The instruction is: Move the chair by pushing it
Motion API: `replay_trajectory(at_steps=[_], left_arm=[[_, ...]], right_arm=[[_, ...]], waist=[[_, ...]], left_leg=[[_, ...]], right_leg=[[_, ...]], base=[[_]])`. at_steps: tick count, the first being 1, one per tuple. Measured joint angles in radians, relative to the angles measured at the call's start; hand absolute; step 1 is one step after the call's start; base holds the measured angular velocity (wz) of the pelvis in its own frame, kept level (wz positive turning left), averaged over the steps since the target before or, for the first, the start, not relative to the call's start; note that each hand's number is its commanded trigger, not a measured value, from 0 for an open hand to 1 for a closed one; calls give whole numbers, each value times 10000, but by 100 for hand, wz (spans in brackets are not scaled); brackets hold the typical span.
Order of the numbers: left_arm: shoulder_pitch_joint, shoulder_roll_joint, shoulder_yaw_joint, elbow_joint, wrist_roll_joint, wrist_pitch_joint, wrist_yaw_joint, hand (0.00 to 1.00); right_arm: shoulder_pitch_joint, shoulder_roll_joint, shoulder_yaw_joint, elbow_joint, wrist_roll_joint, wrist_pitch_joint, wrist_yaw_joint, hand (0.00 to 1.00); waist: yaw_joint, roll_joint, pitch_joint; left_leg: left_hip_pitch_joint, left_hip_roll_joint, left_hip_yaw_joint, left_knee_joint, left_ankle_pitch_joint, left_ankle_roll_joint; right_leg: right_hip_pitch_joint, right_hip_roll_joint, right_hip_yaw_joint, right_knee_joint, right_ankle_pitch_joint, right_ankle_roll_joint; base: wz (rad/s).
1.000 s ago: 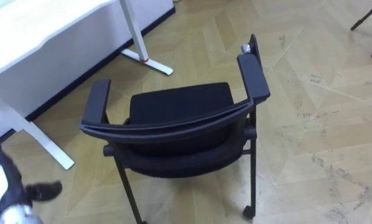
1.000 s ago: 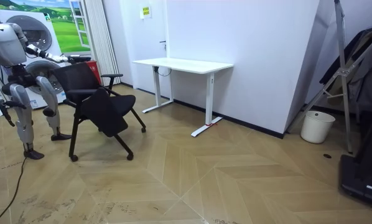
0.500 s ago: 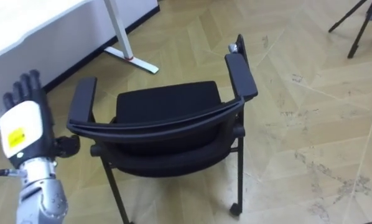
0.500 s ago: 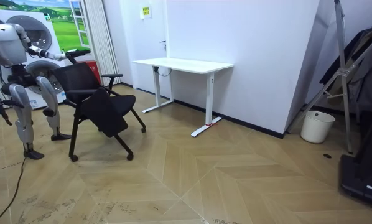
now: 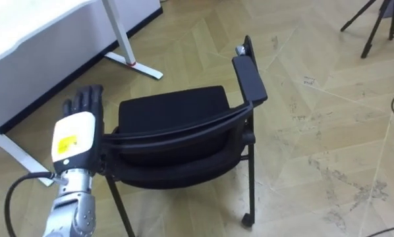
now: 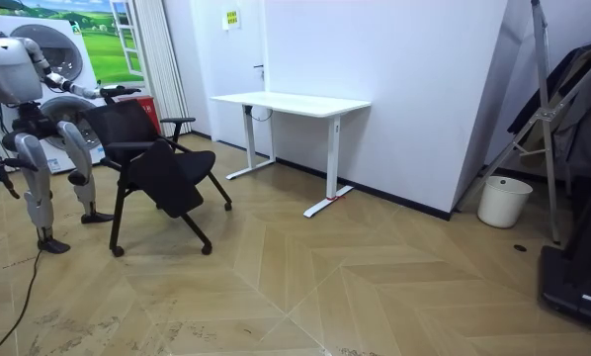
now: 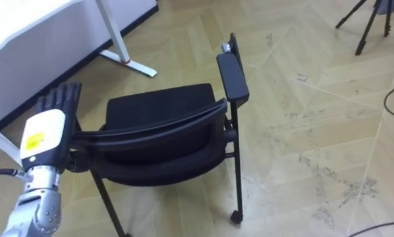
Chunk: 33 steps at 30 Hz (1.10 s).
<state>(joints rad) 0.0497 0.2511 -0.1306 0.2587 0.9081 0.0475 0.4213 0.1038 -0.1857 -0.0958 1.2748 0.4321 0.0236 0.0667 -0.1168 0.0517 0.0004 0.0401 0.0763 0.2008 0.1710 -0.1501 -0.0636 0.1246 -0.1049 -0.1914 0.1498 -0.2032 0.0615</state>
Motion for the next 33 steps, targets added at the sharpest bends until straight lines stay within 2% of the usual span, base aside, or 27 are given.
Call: replay_trajectory(at_steps=[4, 9, 12, 16, 20, 24, 26, 33], left_arm=[[11, 13, -433, -574, 31, 13, -53, 0], [70, 14, -599, -578, 487, 172, -412, 0], [63, 14, -662, -578, 696, 179, -451, 0], [64, 12, -721, -578, 1111, 178, -662, 0], [69, 14, -824, -559, 1361, 179, -845, 0], [76, 22, -1077, -276, 1764, 324, -1015, 0], [109, -14, -1235, 89, 1918, 400, -1172, 0], [90, -22, -1075, 662, 1855, 299, -1164, 0]], right_arm=[[-146, 3, 267, -6, 68, -2, -21, 0], [-274, 3, 328, 43, 121, -6, -19, 0], [-343, 9, 355, 138, 117, -6, -20, 0], [-315, 22, 351, 127, 105, -17, -56, 0], [-263, 18, 342, 124, 40, -14, -103, 0], [-344, -27, 293, 128, -357, -16, -112, 0], [-325, -43, 243, 105, -430, -18, -106, 0], [-257, -51, -73, -65, -368, -18, -116, 0]], waist=[[-40, 13, -11], [-179, 111, -64], [-193, 163, -42], [-240, 234, 37], [-278, 243, 62], [-411, 250, 64], [-432, 302, 33], [-396, 335, 22]], left_leg=[[-97, -4, 0, 1, 0, 0], [-99, -1, -5, -15, 0, 0], [-91, -5, -9, -32, 0, 0], [-89, -8, -7, -31, 0, 0], [-101, -9, 1, -28, 1, 0], [-88, -7, 68, -23, 1, 1], [-35, 1, 167, -33, 1, 1], [409, 10, 505, -129, 1, 0]], right_leg=[[-86, -2, -36, -11, 0, 0], [-73, 0, -3, -8, 3, -4], [-48, 1, 119, -8, 4, -5], [-88, 4, 146, -8, 4, -5], [-122, 5, 138, 11, 4, -5], [-146, 5, 208, 13, 4, -4], [-151, 5, 295, 22, 4, -5], [73, 9, 654, 21, -2, 5]], base=[[0], [0], [0], [0], [0], [-4], [-11], [-15]])
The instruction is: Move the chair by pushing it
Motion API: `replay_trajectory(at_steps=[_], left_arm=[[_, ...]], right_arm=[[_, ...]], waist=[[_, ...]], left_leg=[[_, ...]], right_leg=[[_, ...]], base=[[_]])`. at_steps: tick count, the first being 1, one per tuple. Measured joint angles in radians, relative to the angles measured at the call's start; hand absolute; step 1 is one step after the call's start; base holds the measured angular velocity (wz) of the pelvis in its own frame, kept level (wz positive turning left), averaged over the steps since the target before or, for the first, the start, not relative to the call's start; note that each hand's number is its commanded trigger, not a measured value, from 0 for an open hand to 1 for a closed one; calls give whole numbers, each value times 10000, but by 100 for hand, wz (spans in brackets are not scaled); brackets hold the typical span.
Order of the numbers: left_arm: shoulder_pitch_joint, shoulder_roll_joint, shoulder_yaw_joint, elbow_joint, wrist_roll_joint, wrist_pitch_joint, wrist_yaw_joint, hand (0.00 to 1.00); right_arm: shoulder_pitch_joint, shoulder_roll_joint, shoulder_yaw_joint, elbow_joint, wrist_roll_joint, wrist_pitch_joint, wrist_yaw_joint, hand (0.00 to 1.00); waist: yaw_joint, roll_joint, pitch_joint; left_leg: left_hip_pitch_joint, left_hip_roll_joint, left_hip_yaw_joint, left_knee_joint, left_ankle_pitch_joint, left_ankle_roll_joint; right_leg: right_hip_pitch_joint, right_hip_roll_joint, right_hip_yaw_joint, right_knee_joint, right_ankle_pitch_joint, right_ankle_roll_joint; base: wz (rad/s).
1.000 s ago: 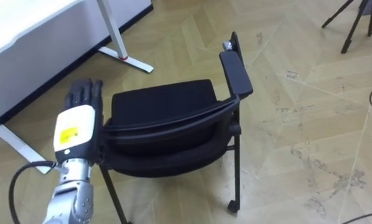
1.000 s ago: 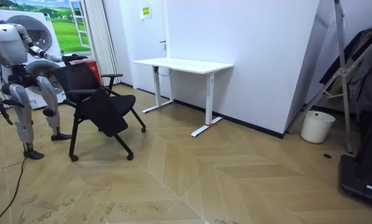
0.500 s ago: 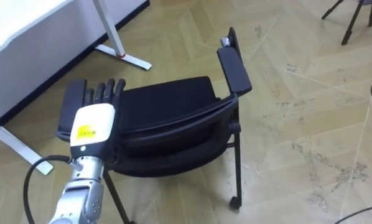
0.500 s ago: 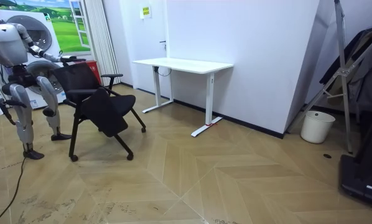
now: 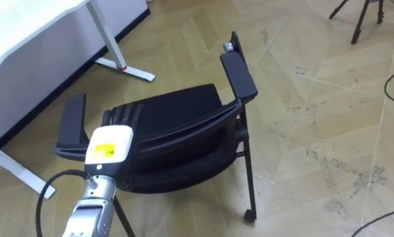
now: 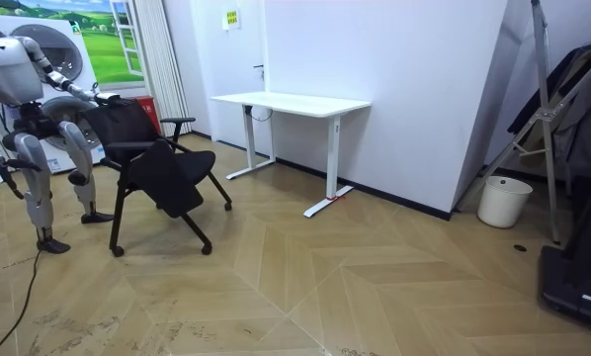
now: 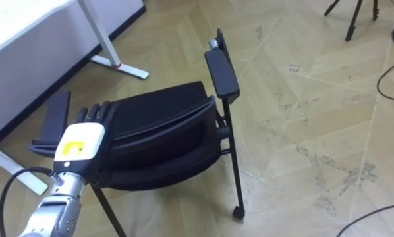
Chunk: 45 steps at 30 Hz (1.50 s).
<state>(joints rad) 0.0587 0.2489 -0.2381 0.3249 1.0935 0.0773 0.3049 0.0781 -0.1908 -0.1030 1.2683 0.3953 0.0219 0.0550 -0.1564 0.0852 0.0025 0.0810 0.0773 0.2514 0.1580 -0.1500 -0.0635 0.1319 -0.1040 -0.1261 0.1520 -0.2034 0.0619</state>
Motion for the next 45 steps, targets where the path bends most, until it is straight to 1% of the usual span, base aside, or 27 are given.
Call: replay_trajectory(at_steps=[3, 5, 7, 9, 10, 11, 12, 14, 15, 17, 25, 32, 33, 35, 39, 41, 42, 44, 45], left_arm=[[-146, -24, 15, 555, -229, -109, 366, 0], [-338, -26, 20, 1018, -237, -203, 590, 0], [-405, -46, 62, 1373, -243, -218, 867, 0], [-478, -63, 84, 1654, -357, -235, 1124, 0], [-474, -62, 111, 1788, -456, -236, 1271, 0], [-474, -61, 150, 1904, -497, -258, 1376, 1], [-474, -62, 177, 1972, -534, -278, 1458, 100], [-473, -63, 263, 2187, -578, -336, 1610, 100], [-475, -68, 282, 2252, -578, -344, 1642, 100], [-496, -85, 350, 2384, -577, -342, 1674, 100], [-550, -62, 380, 2456, -602, -328, 1676, 100], [-660, -101, 416, 2524, -651, -309, 1717, 100], [-682, -115, 434, 2538, -685, -309, 1736, 100], [-852, -135, 562, 2669, -929, -320, 1737, 100], [-845, -115, 530, 2639, -971, -378, 1898, 100], [-888, -55, 530, 2628, -1020, -394, 1897, 100], [-881, -39, 528, 2629, -1026, -396, 1898, 100], [-999, 2, 484, 2603, -1010, -392, 1903, 100], [-1019, 28, 459, 2599, -1002, -391, 1903, 100]], right_arm=[[104, 0, -1, -61, 168, 1, -92, 0], [208, -6, -5, -34, 288, 11, -94, 0], [237, -24, -7, -16, 292, 14, -105, 0], [275, -39, -7, -15, 277, 24, -108, 0], [303, -38, -12, -17, 277, 29, -102, 0], [339, -33, -43, -16, 272, 42, -89, 0], [343, -32, -76, -15, 271, 61, -86, 0], [356, -38, -195, -12, 238, 215, -90, 0], [359, -39, -219, -10, 206, 239, -89, 0], [355, -41, -360, -38, 227, 238, -88, 0], [326, -68, -368, -42, 275, 244, -96, 0], [195, -99, -389, -101, -302, 236, -226, 0], [206, -99, -389, -179, -516, 241, -285, 0], [196, -99, -390, -664, -1591, 236, -768, 0], [110, -117, -525, -1293, -3096, 212, -1693, 0], [5, -134, -759, -2091, -4462, 214, -2290, 0], [-67, -149, -755, -2262, -4887, 221, -2466, 0], [-245, -181, -659, -3331, -6409, 215, -3172, 0], [-247, -180, -619, -3670, -6776, 214, -3313, 0]], waist=[[-31, -10, -2], [-16, -37, -19], [-19, -46, -26], [-22, -56, -32], [-22, -75, -44], [-29, -119, -80], [-28, -140, -92], [-45, -232, -147], [-43, -255, -162], [-46, -257, -165], [-49, -259, -166], [-49, -287, -164], [-45, -290, -163], [-79, -319, -150], [-61, -398, -126], [-39, -418, -114], [-22, -434, -108], [9, -511, -57], [29, -530, -48]], left_leg=[[34, -1, 74, 0, 0, 0], [100, -2, 120, -1, 1, 2], [184, 4, 228, -7, 1, 2], [253, 0, 242, -36, 1, 2], [347, -5, 246, -104, 1, 2], [391, -8, 247, -111, 1, 2], [411, -7, 246, -117, 1, 2], [534, -12, 253, -156, 1, 2], [573, -13, 269, -162, 1, 2], [691, -10, 378, -251, 1, 2], [698, -11, 400, -262, 1, 2], [684, -12, 389, -274, 1, 2], [685, -14, 382, -274, 1, 2], [682, -13, 384, -275, 1, 2], [682, -14, 380, -275, 1, 2], [673, -17, 391, -275, 1, 2], [672, -17, 392, -275, 1, 2], [608, -18, 393, -275, 0, 2], [606, -18, 393, -275, 0, 2]], right_leg=[[-52, 1, 130, -12, -21, 31], [-50, 2, 207, 6, -20, 32], [-34, 9, 338, 11, -8, 47], [-30, 13, 435, 12, 25, 57], [-6, 19, 494, 12, 38, 57], [9, 20, 537, 11, 38, 58], [12, 24, 564, 11, 43, 58], [105, 30, 613, 2, 47, 58], [128, 31, 640, 3, 47, 58], [161, 45, 732, 4, 46, 60], [165, 45, 749, 1, 52, 64], [161, 46, 719, -6, 51, 65], [161, 46, 710, -6, 51, 65], [160, 48, 714, 10, 52, 64], [221, 50, 659, 14, 57, 59], [195, 49, 672, 19, 57, 60], [176, 48, 678, 26, 57, 59], [93, 47, 682, 39, 57, 60], [90, 47, 680, 59, 57, 60]], base=[[-8], [-7], [-18], [-18], [-15], [-15], [-11], [-8], [-11], [-10], [0], [0], [0], [0], [4], [-2], [-3], [0], [0]])
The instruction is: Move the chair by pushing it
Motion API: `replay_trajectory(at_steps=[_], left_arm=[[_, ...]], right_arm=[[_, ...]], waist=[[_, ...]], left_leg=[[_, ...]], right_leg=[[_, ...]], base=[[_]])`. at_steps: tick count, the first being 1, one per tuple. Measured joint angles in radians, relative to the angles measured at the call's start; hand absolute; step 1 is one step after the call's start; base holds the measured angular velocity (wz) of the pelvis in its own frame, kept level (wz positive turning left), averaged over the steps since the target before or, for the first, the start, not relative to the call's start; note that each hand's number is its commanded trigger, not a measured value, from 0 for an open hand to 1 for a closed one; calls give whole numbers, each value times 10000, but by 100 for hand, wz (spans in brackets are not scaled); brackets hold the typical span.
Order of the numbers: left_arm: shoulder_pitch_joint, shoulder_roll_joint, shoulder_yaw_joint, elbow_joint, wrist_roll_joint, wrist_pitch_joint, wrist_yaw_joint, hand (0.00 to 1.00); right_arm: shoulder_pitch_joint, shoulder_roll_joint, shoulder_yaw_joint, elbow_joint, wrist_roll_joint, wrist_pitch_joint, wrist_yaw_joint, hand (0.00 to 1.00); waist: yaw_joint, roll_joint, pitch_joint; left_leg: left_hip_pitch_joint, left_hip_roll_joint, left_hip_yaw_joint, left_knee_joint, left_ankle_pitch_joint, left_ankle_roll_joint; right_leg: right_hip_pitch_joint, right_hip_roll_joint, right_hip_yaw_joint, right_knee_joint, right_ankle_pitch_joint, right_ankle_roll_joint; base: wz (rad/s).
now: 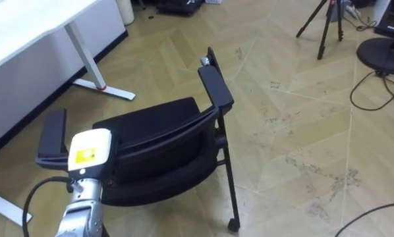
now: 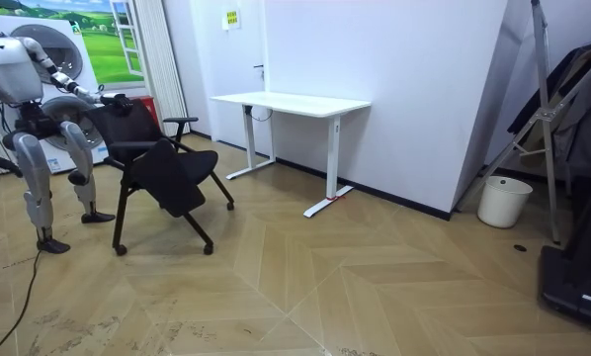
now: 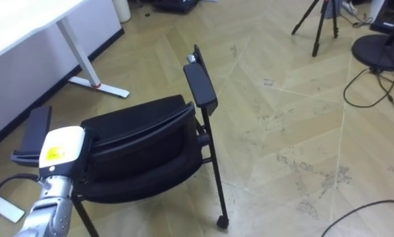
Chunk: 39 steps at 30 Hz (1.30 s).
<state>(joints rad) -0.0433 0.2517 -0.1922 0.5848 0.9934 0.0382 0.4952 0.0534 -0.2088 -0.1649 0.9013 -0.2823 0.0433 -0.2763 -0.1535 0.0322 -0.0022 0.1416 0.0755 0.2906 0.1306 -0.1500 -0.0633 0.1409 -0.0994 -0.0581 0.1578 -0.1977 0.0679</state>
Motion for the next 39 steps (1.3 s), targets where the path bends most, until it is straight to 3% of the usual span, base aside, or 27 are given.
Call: replay_trajectory(at_steps=[5, 8, 13, 19, 22, 25, 29, 31, 33, 35, 39], left_arm=[[4, 166, -184, -730, 38, 324, -298, 100], [130, 278, -239, -988, 62, 355, -358, 100], [-153, 334, -384, -958, 62, 374, -529, 100], [-179, 376, -437, -1393, 164, 494, -876, 100], [-273, 433, -688, -1577, 250, 659, -982, 100], [-395, 530, -856, -1753, 338, 729, -1090, 100], [-523, 495, -881, -1676, 377, 651, -1209, 100], [-567, 477, -886, -1643, 378, 570, -1220, 100], [-662, 476, -936, -1568, 383, 468, -1220, 100], [-830, 485, -982, -1453, 389, 412, -1214, 100], [-1017, 486, -1062, -1339, 389, 273, -1210, 100]], right_arm=[[-384, -14, 285, -2458, -2818, 37, -717, 0], [-626, -75, 482, -3626, -3602, 40, -811, 0], [-827, -281, 1105, -4328, -4291, 44, -914, 0], [-827, -348, 2014, -5727, -4430, 363, -624, 0], [-891, -636, 2652, -6152, -4667, 382, -382, 0], [-1194, -748, 2962, -6202, -4882, 454, 51, 0], [-1285, -851, 3121, -6630, -5652, 430, 501, 0], [-1331, -1136, 3439, -6924, -5870, 392, 764, 0], [-1377, -1170, 3534, -6994, -5975, 346, 899, 0], [-1536, -1197, 3785, -6994, -6202, 324, 1061, 0], [-1724, -1209, 4172, -6993, -6512, 120, 1282, 0]], waist=[[190, -280, -2], [255, -373, 9], [504, -405, 6], [636, -482, 30], [762, -627, -63], [854, -714, -52], [1048, -699, -33], [1117, -665, -1], [1212, -667, 47], [1271, -665, 153], [1335, -676, 169]], left_leg=[[-137, 3, 6, 29, 0, 0], [-189, 3, 5, 28, 0, 0], [-274, 3, 2, 25, 0, 0], [-292, 3, -34, 2, 0, 0], [-376, 2, -108, 6, 0, 0], [-429, 2, -192, 13, 0, 1], [-407, 5, -191, 24, 0, 1], [-394, 5, -191, 17, 0, 1], [-368, 9, -190, 16, 1, 1], [-417, 10, -232, 21, 1, 1], [-514, 8, -336, 43, 4, 5]], right_leg=[[-195, 0, 23, 97, -1, 2], [-242, -1, 14, 114, -1, 1], [-321, -1, 11, 127, -1, 1], [-279, -1, -10, 164, 0, 0], [-345, -2, -84, 212, 2, -3], [-399, -5, -163, 286, 2, -3], [-372, -7, -167, 277, 3, -4], [-366, -8, -168, 277, 3, -4], [-358, -7, -168, 275, 2, -4], [-359, -10, -223, 275, 2, -3], [-388, -12, -303, 272, 2, -3]], base=[[0], [0], [0], [1], [7], [6], [0], [0], [0], [5], [8]])
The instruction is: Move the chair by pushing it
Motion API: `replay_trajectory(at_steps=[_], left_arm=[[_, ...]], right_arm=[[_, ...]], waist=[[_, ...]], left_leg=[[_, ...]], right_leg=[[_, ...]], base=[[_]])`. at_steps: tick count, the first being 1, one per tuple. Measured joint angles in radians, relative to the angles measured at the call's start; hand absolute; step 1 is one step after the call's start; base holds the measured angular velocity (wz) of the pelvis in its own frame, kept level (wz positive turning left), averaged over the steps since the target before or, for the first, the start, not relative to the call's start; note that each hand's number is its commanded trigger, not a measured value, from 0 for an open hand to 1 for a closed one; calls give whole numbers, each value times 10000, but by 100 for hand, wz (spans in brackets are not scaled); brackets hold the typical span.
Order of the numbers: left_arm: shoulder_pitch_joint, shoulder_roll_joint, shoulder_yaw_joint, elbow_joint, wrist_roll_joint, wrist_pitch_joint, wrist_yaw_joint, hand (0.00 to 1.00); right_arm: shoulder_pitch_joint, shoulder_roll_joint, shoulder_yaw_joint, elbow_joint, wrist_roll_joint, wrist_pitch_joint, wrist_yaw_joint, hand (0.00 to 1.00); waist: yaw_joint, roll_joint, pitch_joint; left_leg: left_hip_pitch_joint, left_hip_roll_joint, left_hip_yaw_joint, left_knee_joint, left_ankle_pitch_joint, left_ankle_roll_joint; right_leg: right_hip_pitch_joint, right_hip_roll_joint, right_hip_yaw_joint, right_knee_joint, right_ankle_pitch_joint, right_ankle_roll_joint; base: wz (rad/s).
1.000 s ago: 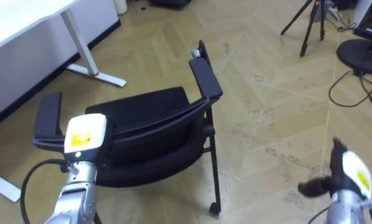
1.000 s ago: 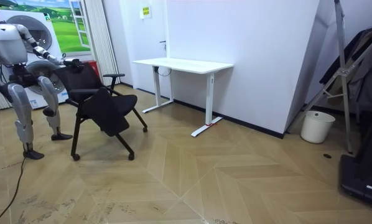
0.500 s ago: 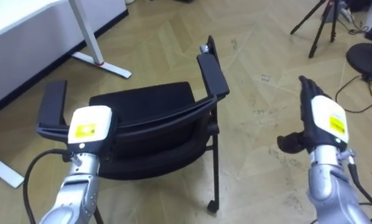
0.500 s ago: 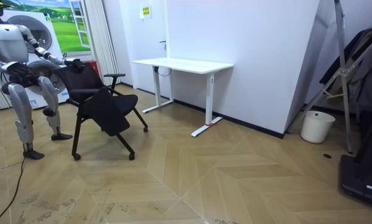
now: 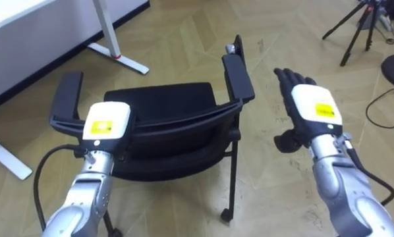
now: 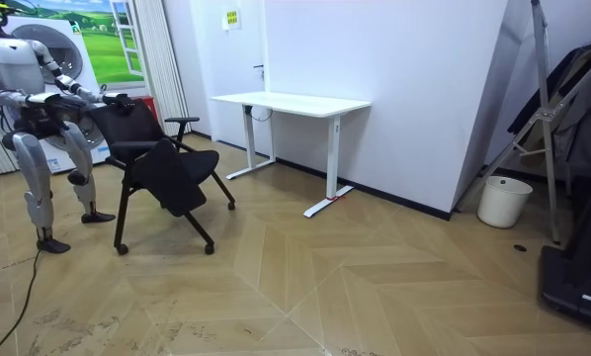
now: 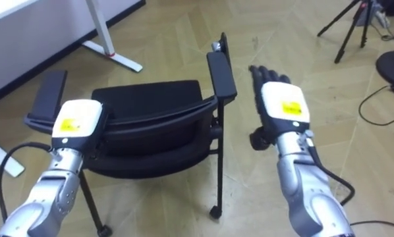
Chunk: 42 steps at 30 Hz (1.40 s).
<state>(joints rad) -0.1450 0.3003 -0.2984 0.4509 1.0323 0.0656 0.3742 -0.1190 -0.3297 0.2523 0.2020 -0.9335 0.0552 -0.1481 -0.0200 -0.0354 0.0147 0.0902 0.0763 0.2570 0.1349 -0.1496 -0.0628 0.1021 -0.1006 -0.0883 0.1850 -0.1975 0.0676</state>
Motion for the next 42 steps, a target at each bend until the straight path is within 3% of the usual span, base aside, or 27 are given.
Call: replay_trajectory(at_steps=[9, 17, 26, 31, 42], left_arm=[[-46, 2, -39, -12, 97, -230, 64, 100], [-304, -9, -319, 256, 198, -264, 69, 100], [-512, -21, -578, 395, 196, -319, 70, 100], [-600, -59, -732, 396, 196, -326, 70, 100], [-615, -152, -774, 422, 237, -328, 76, 100]], right_arm=[[-210, -31, 107, 1, -262, -147, 344, 0], [-221, -29, 268, -38, -211, -133, 752, 0], [-546, -33, 1185, -265, -195, -110, 1481, 0], [-604, -9, 1215, -265, -208, -115, 1719, 0], [-1052, 292, 1463, -266, -545, 29, 2560, 0]], waist=[[37, -17, -24], [253, -195, -116], [329, -210, -104], [519, -232, -84], [560, -209, -36]], left_leg=[[-106, -5, -259, 8, 3, 2], [-89, -6, -337, 5, 3, 3], [-78, -8, -547, 8, 3, 2], [-68, -10, -562, 5, 2, 2], [-103, -23, -716, 3, 3, 1]], right_leg=[[5, 0, -219, 0, 0, 0], [51, 0, -267, 2, 1, -1], [168, -6, -522, -5, 1, -1], [188, -6, -533, -13, 1, -1], [245, -2, -611, -33, -1, 2]], base=[[7], [0], [7], [0], [2]])
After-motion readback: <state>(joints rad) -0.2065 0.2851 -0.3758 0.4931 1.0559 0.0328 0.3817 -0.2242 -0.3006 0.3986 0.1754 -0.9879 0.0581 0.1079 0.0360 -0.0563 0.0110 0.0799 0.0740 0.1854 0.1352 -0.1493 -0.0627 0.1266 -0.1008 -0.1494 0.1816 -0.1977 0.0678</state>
